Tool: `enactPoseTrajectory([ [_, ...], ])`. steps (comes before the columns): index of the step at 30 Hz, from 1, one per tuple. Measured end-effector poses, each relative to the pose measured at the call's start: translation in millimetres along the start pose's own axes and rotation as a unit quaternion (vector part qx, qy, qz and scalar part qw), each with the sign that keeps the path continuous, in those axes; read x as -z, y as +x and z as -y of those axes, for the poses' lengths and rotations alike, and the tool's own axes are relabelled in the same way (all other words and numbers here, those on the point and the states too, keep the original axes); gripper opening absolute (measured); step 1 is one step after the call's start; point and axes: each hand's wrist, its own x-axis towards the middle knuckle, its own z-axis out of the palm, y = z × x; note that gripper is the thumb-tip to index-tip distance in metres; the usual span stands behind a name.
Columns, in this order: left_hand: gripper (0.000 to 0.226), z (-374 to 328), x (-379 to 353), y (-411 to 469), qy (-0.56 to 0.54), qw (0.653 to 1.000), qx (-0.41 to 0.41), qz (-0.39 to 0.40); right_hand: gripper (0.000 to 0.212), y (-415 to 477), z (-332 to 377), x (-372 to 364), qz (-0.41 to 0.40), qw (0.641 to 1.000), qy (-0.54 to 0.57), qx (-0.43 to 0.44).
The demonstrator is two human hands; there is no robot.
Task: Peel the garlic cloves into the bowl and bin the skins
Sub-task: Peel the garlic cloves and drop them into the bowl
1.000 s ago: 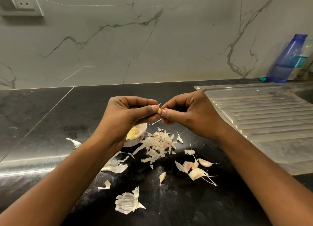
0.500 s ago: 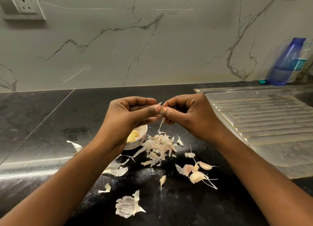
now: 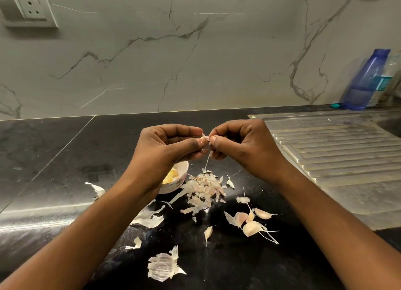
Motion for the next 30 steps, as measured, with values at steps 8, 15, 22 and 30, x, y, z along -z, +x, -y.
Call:
enactPoseTrajectory([
  [8,0.036,-0.8,3.1,1.8,-0.011,1.0,0.002,0.008,0.006,1.0,-0.5,5.4,-0.049,0.999,-0.004,-0.013],
  [15,0.037,2.4,4.1,1.6,0.057,0.997,-0.052,-0.003,0.012,-0.4,1.8,6.5,-0.006,0.999,0.031,-0.037],
  [22,0.033,4.8,2.8,-0.7,0.133,0.986,-0.098,-0.01,0.013,-1.6,1.8,0.8,0.015,0.998,0.037,-0.042],
  [30,0.03,5.2,2.9,-0.1,0.167,0.978,-0.127,-0.015,0.013,-0.8,1.5,-0.2,0.018,0.997,0.061,-0.04],
])
